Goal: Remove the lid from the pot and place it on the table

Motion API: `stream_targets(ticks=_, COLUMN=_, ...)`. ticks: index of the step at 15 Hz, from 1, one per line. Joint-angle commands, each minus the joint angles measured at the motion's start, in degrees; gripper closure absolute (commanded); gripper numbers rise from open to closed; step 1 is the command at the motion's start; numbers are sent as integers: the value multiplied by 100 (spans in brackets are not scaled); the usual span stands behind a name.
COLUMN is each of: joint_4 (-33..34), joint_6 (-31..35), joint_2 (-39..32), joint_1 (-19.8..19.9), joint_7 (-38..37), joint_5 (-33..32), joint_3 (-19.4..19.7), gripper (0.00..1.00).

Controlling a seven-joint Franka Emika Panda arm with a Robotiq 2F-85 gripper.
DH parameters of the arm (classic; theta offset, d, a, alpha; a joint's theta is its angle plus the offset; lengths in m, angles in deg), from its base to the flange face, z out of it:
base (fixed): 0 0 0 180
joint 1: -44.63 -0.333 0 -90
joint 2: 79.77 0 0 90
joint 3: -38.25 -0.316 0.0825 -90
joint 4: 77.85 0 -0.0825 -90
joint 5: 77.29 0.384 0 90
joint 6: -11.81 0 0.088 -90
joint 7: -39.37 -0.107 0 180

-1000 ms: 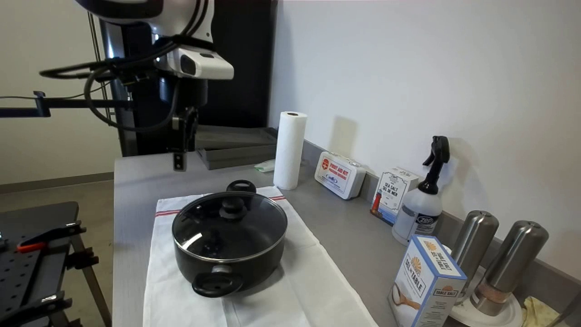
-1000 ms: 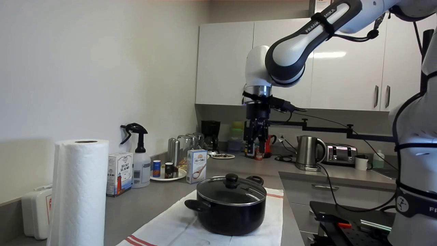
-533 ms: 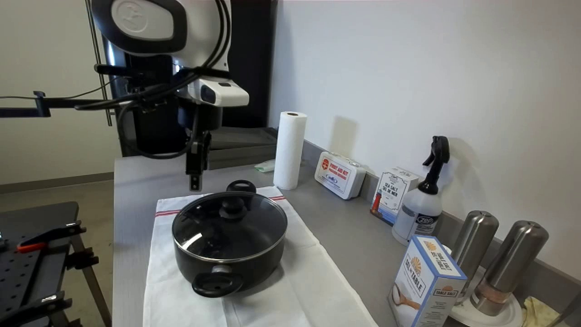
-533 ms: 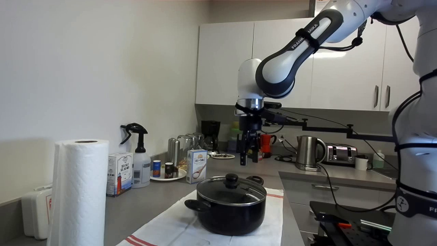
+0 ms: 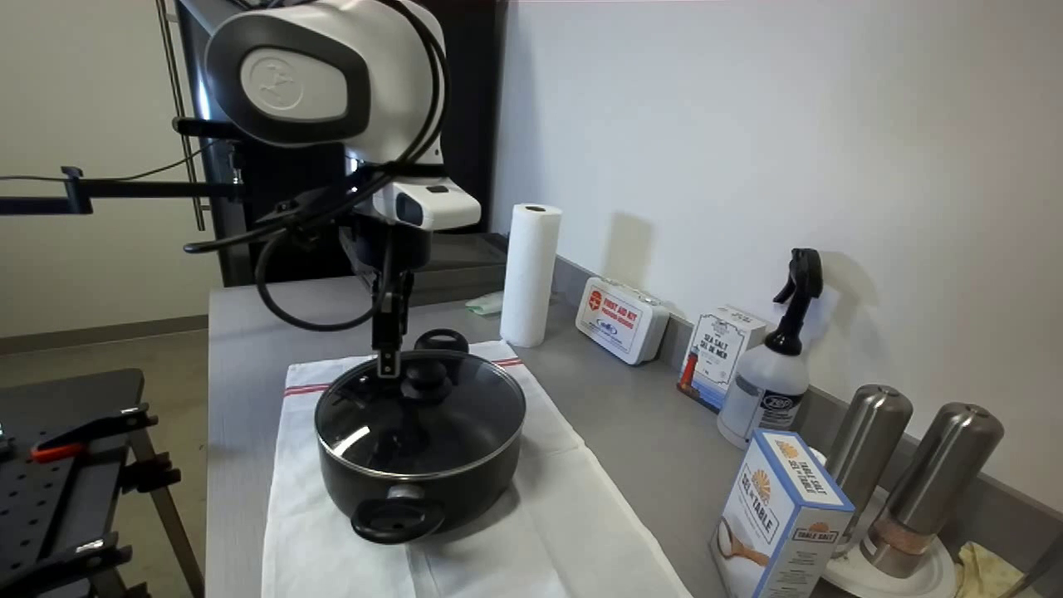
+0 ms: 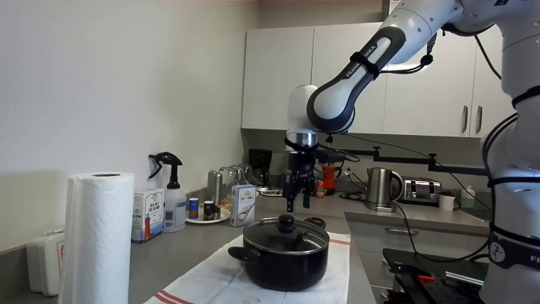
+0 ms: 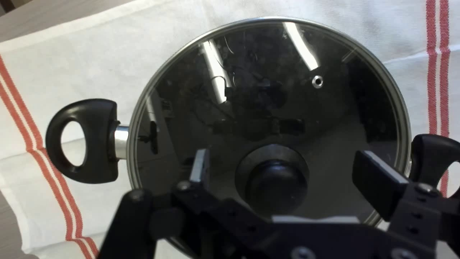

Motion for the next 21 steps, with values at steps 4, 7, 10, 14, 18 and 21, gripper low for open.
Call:
stream_targets(ticks=4, joint_4=392, joint_6=244, joint_2=-498, joint_1=-35, joint_7=98, joint_5=72, joint_3=85, gripper=0)
stream_targets(ticks=7, joint_4=510, joint_6=258, joint_2=-631, joint_1=-33, joint_7=98, joint_5=87, joint_3=101, gripper=0)
stream_targets(ticks=10, joint_4=610, joint_6=253, joint_2=-747, joint_1=-29, joint_7=101, joint_5=102, joint_3=122, gripper=0)
stream_targets(ticks=14, joint_4=719, joint_6=241, joint_2=-880, joint_1=-25, joint_7=105, joint_5=117, joint_3=152, gripper=0)
stream_targets(ticks=18, joint_4=796, joint_6=236, joint_2=-950, joint_1=-26, joint_7=139, joint_5=185, joint_3=150, gripper=19)
stream_targets(ticks=21, joint_4=822, joint_6=243, joint_2=-967, joint_1=-27, joint_7=160, joint_5=222, joint_3=140, gripper=40)
